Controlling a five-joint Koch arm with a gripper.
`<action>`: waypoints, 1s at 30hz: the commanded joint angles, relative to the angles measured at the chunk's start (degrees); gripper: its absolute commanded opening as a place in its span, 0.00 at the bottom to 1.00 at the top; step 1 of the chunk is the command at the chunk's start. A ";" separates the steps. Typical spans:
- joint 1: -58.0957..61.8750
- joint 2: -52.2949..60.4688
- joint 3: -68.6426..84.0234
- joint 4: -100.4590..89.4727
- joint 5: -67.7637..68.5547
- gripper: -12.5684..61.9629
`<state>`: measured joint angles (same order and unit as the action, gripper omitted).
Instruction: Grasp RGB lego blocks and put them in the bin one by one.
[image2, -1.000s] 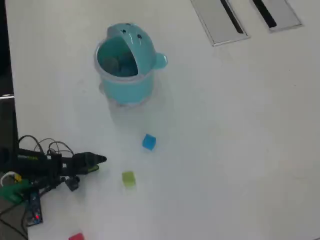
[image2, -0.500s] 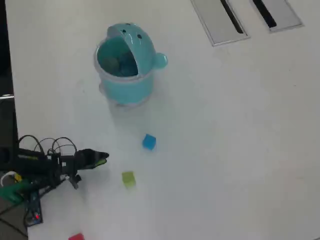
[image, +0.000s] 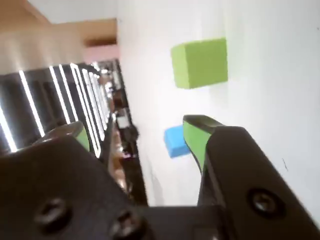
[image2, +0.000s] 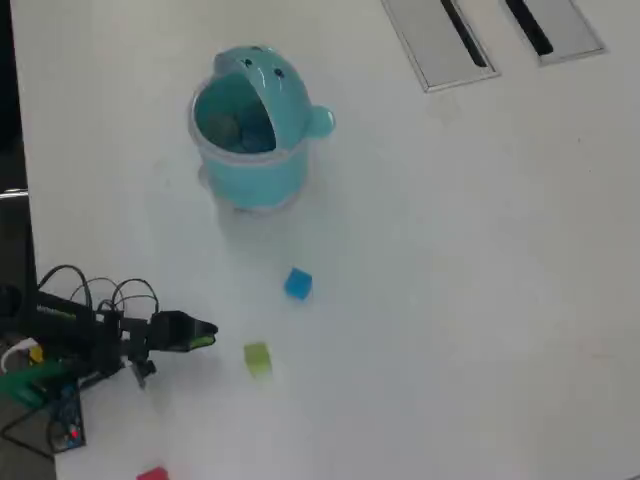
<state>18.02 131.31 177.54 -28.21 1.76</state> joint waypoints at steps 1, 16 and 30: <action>0.88 3.34 3.87 -5.98 -8.61 0.63; 16.17 3.34 4.04 -5.01 -59.33 0.63; 28.21 3.34 4.04 -6.24 -73.39 0.62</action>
<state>45.35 131.31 177.54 -31.11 -70.14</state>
